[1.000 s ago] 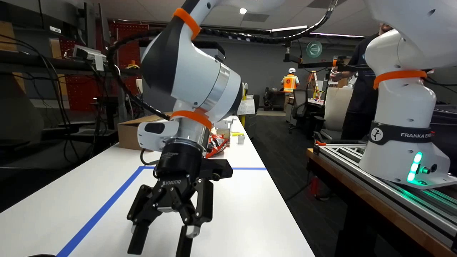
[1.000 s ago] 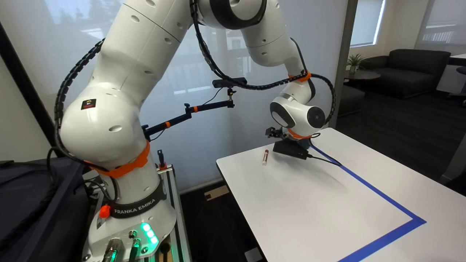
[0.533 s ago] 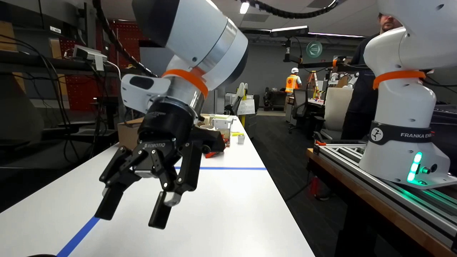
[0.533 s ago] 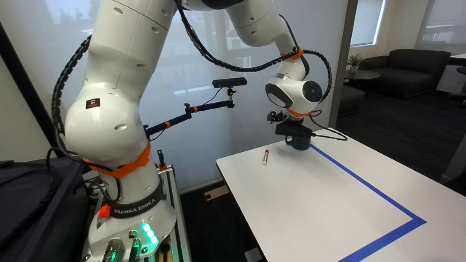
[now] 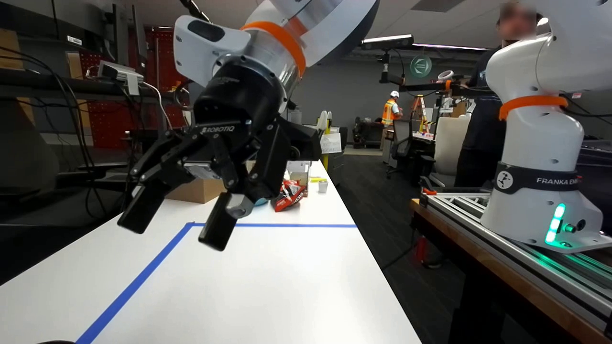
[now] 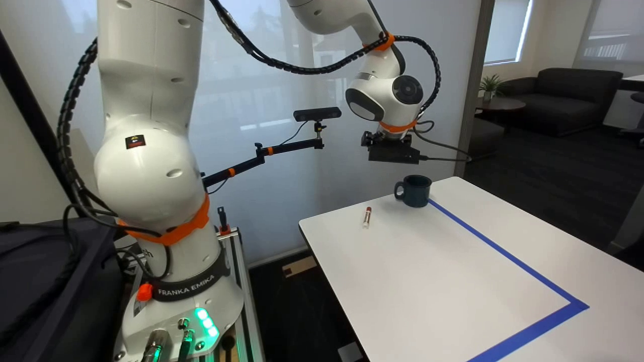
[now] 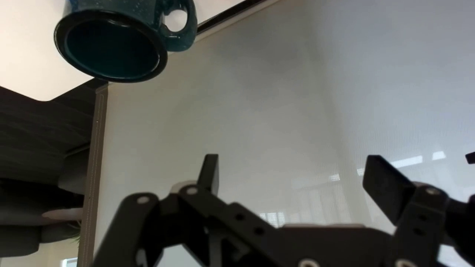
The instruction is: Remove the marker from the cup
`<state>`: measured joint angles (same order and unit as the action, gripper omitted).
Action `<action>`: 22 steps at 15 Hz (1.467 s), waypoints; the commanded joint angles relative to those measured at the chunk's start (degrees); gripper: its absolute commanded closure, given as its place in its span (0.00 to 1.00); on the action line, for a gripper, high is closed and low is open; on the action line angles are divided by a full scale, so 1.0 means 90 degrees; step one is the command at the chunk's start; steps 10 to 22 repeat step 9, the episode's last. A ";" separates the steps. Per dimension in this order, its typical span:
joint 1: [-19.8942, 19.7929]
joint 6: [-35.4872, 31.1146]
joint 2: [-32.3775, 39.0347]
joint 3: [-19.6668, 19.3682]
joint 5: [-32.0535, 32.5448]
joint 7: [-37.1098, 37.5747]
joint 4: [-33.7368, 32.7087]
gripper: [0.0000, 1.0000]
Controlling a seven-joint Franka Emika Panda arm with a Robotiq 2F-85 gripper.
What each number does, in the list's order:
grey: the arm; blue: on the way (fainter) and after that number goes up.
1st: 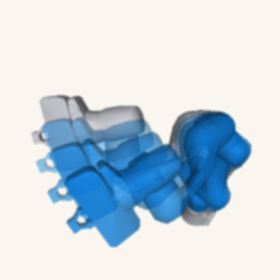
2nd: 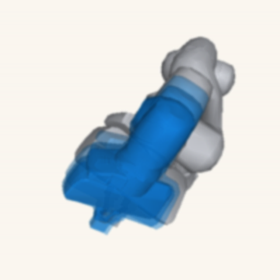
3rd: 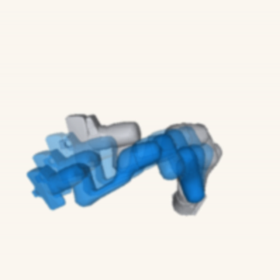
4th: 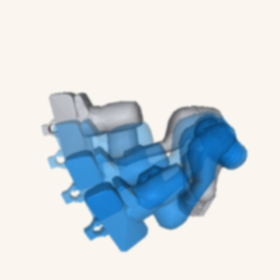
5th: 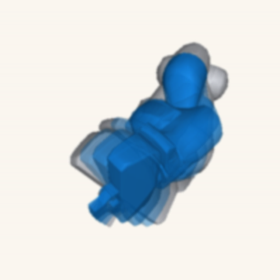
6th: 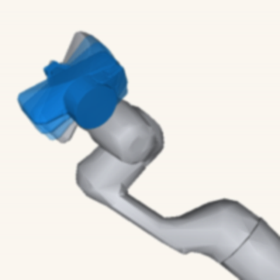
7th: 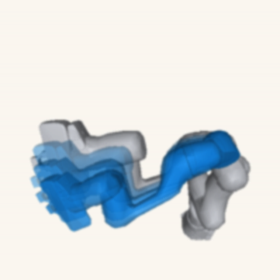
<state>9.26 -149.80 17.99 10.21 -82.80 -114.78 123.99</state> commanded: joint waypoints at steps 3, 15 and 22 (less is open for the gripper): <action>0.0029 0.0025 0.0123 -0.0105 0.0020 0.0024 -0.0031 0.00; 0.0027 0.0026 0.0168 -0.0111 0.0020 0.0023 -0.0053 0.00; 0.0027 0.0026 0.0168 -0.0111 0.0020 0.0023 -0.0053 0.00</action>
